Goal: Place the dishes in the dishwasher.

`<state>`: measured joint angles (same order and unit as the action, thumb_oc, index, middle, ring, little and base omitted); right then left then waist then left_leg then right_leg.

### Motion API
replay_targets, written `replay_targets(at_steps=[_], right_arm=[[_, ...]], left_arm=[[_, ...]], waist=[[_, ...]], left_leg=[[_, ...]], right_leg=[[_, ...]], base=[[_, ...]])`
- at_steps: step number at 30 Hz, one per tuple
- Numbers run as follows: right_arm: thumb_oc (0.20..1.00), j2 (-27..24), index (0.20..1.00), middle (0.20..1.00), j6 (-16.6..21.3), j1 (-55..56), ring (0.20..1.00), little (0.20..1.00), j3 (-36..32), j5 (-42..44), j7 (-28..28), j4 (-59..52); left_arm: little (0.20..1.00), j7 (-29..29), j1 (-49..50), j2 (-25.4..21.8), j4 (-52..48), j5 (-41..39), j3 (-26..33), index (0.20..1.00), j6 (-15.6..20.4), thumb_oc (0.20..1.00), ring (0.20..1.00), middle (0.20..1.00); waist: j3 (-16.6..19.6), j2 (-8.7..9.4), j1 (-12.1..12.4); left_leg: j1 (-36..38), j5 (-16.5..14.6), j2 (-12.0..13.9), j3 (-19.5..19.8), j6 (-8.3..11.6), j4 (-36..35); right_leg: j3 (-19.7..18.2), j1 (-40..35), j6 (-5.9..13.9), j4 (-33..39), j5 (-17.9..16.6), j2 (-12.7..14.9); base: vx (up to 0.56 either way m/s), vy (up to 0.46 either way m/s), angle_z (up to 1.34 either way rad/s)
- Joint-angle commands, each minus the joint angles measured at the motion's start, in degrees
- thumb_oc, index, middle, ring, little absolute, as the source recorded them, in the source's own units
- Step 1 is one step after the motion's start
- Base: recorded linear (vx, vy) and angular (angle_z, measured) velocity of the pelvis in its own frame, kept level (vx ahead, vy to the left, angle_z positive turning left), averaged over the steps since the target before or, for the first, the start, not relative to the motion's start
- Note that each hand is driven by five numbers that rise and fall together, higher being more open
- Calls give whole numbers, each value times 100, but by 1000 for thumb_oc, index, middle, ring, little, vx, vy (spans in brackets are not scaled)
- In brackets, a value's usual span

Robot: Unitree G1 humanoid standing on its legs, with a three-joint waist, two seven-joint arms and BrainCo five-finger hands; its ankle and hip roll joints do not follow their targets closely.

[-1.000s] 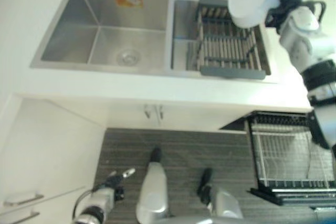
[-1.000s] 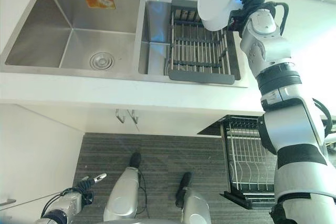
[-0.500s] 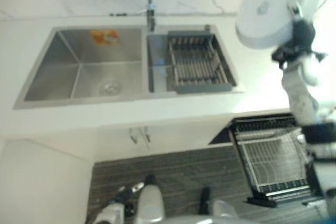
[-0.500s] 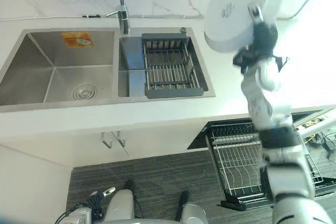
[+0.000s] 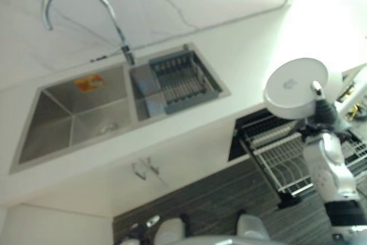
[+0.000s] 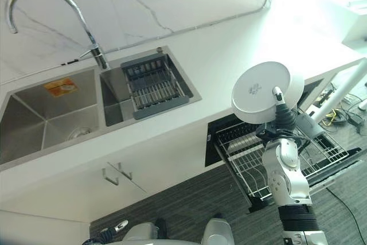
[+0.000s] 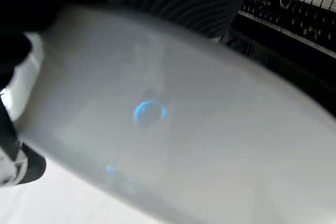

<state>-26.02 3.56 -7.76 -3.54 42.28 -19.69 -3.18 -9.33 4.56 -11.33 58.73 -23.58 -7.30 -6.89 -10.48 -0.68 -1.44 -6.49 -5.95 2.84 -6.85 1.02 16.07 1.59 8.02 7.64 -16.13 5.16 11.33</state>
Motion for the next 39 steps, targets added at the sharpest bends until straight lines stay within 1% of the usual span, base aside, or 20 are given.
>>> replay_targets(at_steps=[1, 4, 7, 8, 9, 10, 12, 13, 14, 16, 18, 22, 24, 26, 32, 33, 34, 37, 38, 39], right_arm=[[200, -43, 200, 200, 344, -567, 200, 200, -476, 221, 196, -671], [200, 91, 200, 200, 268, -342, 200, 200, -583, -60, 96, -739], [200, 86, 200, 200, 156, -328, 200, 200, -587, -58, 20, -717], [200, 92, 200, 200, 162, -309, 200, 200, -547, 10, 20, -697], [200, 183, 200, 200, 225, -333, 200, 200, -436, -14, -13, -608], [200, 230, 200, 200, 253, -341, 200, 200, -402, -33, -25, -582], [200, 341, 200, 200, 303, -368, 200, 200, -329, -105, -146, -575], [200, 341, 200, 200, 303, -368, 200, 200, -329, -105, -146, -575], [200, 313, 200, 200, 295, -431, 200, 200, -321, -148, -389, -636], [200, 263, 200, 200, 291, -592, 200, 200, -327, -106, -523, -628], [200, 224, 200, 200, 269, -812, 200, 200, -322, -226, -605, -600], [200, 34, 200, 200, 65, -826, 200, 200, -369, -356, -882, -768], [200, -131, 200, 200, -6, -739, 200, 200, -422, -756, -1009, -826], [200, -230, 200, 200, -69, -675, 200, 200, -443, -1179, -1144, -800], [200, -903, 200, 200, -585, -391, 200, 200, -350, -3787, -1602, -484], [200, -1180, 200, 200, -875, -281, 200, 200, -202, -4434, -1401, -180], [200, -1190, 200, 200, -877, -281, 200, 200, -192, -4477, -1387, -159], [200, -1516, 200, 200, -1013, -170, 200, 200, 179, -5416, -873, 155], [200, -1728, 200, 200, -914, -268, 200, 200, 535, -6177, -613, 321], [200, -1888, 200, 200, -977, -340, 200, 200, 735, -6548, -499, 460]], left_arm=[[1000, -76, -99, 69, -126, 40, -137, 1000, -27, 1000, 1000, 1000], [1000, -90, -209, 73, -36, 66, -103, 1000, -112, 1000, 1000, 1000], [1000, -46, -226, 63, 38, 191, -116, 1000, -210, 1000, 1000, 1000], [1000, -15, -249, 38, 17, 289, -150, 1000, -228, 1000, 1000, 1000], [1000, -109, -334, -15, -35, 319, -188, 1000, -251, 1000, 1000, 1000], [1000, -167, -375, -28, -56, 281, -182, 1000, -286, 1000, 1000, 1000], [1000, -291, -484, -64, -152, 182, -139, 1000, -465, 1000, 1000, 1000], [1000, -291, -484, -64, -152, 182, -139, 1000, -465, 1000, 1000, 1000], [1000, -336, -601, -149, -264, 205, -191, 1000, -662, 1000, 1000, 1000], [1000, -334, -676, -234, -388, 272, -238, 1000, -812, 1000, 1000, 1000], [1000, -372, -690, -255, -361, 286, -240, 1000, -765, 1000, 1000, 1000], [1000, -422, -463, -213, -346, 49, -55, 1000, -772, 1000, 1000, 1000], [1000, -266, -362, -153, -233, 188, -61, 1000, -756, 1000, 1000, 1000], [1000, -371, -297, -43, -127, -44, -60, 1000, -745, 1000, 1000, 1000], [1000, -263, -269, 31, 54, 47, 22, 1000, -619, 1000, 1000, 1000], [1000, -184, -326, -18, 42, 106, 47, 1000, -596, 1000, 1000, 1000], [1000, -180, -326, -18, 39, 109, 48, 1000, -598, 1000, 1000, 1000], [1000, -97, -360, -111, 25, 158, 3, 1000, -585, 1000, 1000, 1000], [1000, -34, -408, -177, 56, 221, -55, 1000, -578, 1000, 1000, 1000], [1000, 1, -439, -221, 81, 257, -91, 1000, -571, 1000, 1000, 1000]], waist=[[-60, 134, -32], [-12, 195, -72], [-19, 215, -90], [-67, 228, -73], [-187, 296, 5], [-223, 317, 20], [-313, 382, 40], [-313, 382, 40], [-348, 443, 34], [-380, 484, 100], [-387, 538, 196], [-225, 548, 195], [-144, 493, 133], [-90, 438, 70], [-25, 319, -114], [-34, 284, -148], [-32, 280, -152], [-34, 258, -151], [-35, 246, -125], [-35, 247, -96]], left_leg=[[117, -610, 117, -51, 183, 112], [181, -739, -23, 64, 73, 112], [211, -751, -65, 223, -20, 112], [228, -722, -66, 233, -48, 112], [260, -705, -14, 142, -56, 112], [269, -706, 3, 129, -48, 112], [276, -733, 19, 144, -36, 112], [276, -733, 19, 144, -36, 112], [256, -758, 102, 218, 19, 112], [198, -713, 255, 278, 62, 112], [166, -654, 436, 239, 157, 112], [237, -647, 740, 222, 296, 112], [232, -636, 853, 215, 378, 112], [240, -638, 923, 195, 433, 112], [177, -548, 1128, 57, 581, 112], [132, -518, 1184, 21, 624, 112], [127, -518, 1185, 23, 626, 112], [64, -483, 1227, -28, 660, 112], [26, -452, 1255, -50, 680, 112], [3, -441, 1259, -46, 690, 112]], right_leg=[[91, -285, -142, -106, 556, -425], [128, -303, -67, -106, 474, -354], [82, -425, -125, -106, 471, -512], [168, -440, -129, -106, 407, -510], [422, -336, 42, -106, 151, -201], [432, -278, 100, -106, 65, -87], [212, -124, 250, -106, -158, 178], [212, -124, 250, -106, -158, 178], [-118, 95, 380, -106, -357, 386], [-159, 151, 438, -106, -284, 419], [36, 168, 482, -106, -203, 448], [51, 69, 377, -106, 73, 170], [37, 47, 297, -106, 163, 51], [39, 26, 242, -106, 224, -17], [135, 61, 159, -106, 286, -89], [209, 74, 161, -106, 295, -73], [213, 75, 161, -106, 297, -73], [355, 88, 186, -106, 284, -16], [443, 87, 199, -106, 277, 26], [487, 84, 211, -106, 274, 49]], base=[[120, 315, 18], [120, 283, 12], [95, 237, -11], [-5, -2, -58], [-35, -97, -65], [-58, -229, -65], [-39, -188, -35], [-52, -372, -10], [-53, -432, -3], [-101, -459, 23], [-101, -366, 33], [-17, -225, -27], [28, -81, -37], [30, -48, -22], [4, -16, -5], [-31, -33, 6], [-35, -39, 5], [-26, -35, 5], [-27, -46, 7], [-29, -46, 10]])
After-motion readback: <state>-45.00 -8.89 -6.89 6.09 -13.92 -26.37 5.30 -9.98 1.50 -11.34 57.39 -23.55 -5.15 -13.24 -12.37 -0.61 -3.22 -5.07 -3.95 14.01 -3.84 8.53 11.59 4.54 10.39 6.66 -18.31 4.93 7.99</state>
